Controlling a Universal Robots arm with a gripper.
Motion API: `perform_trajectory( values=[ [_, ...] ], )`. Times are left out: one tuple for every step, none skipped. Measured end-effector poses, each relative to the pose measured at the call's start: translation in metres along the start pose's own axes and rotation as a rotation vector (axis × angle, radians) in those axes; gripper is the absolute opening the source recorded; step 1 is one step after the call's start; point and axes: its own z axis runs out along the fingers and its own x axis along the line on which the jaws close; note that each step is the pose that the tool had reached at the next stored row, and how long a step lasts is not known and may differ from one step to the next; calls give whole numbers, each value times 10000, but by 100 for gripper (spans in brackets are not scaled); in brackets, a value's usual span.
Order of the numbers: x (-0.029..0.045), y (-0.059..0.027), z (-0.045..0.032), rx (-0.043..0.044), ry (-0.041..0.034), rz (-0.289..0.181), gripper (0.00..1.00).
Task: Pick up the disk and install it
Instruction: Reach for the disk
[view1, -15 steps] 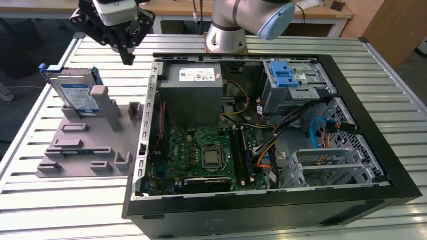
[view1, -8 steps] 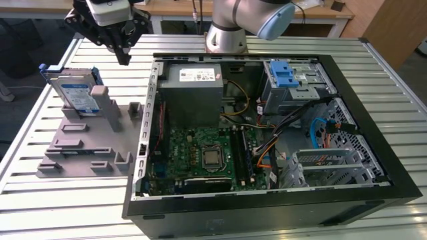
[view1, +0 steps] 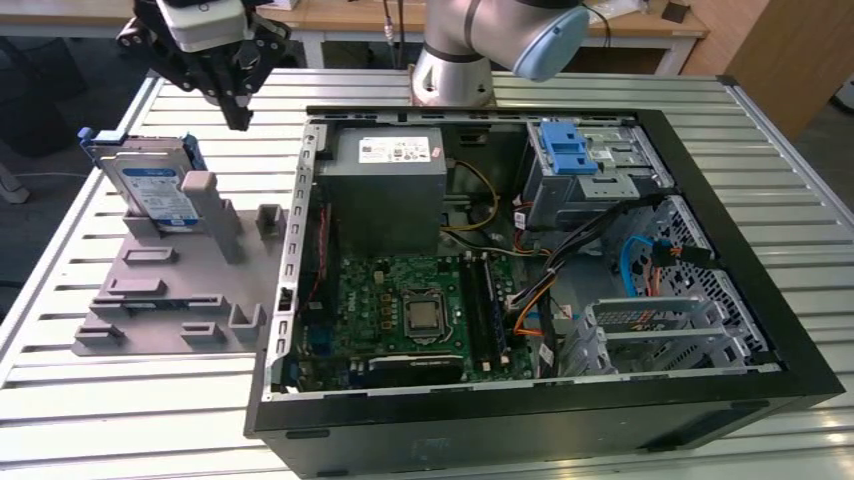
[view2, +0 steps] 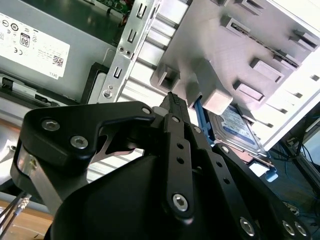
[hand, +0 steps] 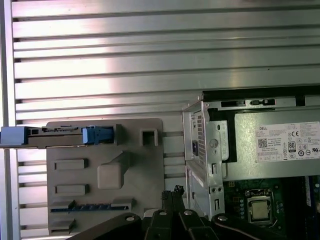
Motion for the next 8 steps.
perform_trajectory(
  values=[
    [10, 0, 0, 0, 0, 0, 11],
    [22, -1, 0, -1, -1, 0, 11],
    [35, -1, 0, 0, 0, 0, 11],
    [52, -1, 0, 0, 0, 0, 11],
    [72, -1, -1, 0, 0, -1, 11],
    [95, 1, -1, -1, 0, 0, 11],
    [118, 3, -1, 0, 1, -1, 11],
    [140, 5, -1, 0, 0, -1, 11]
  ],
)
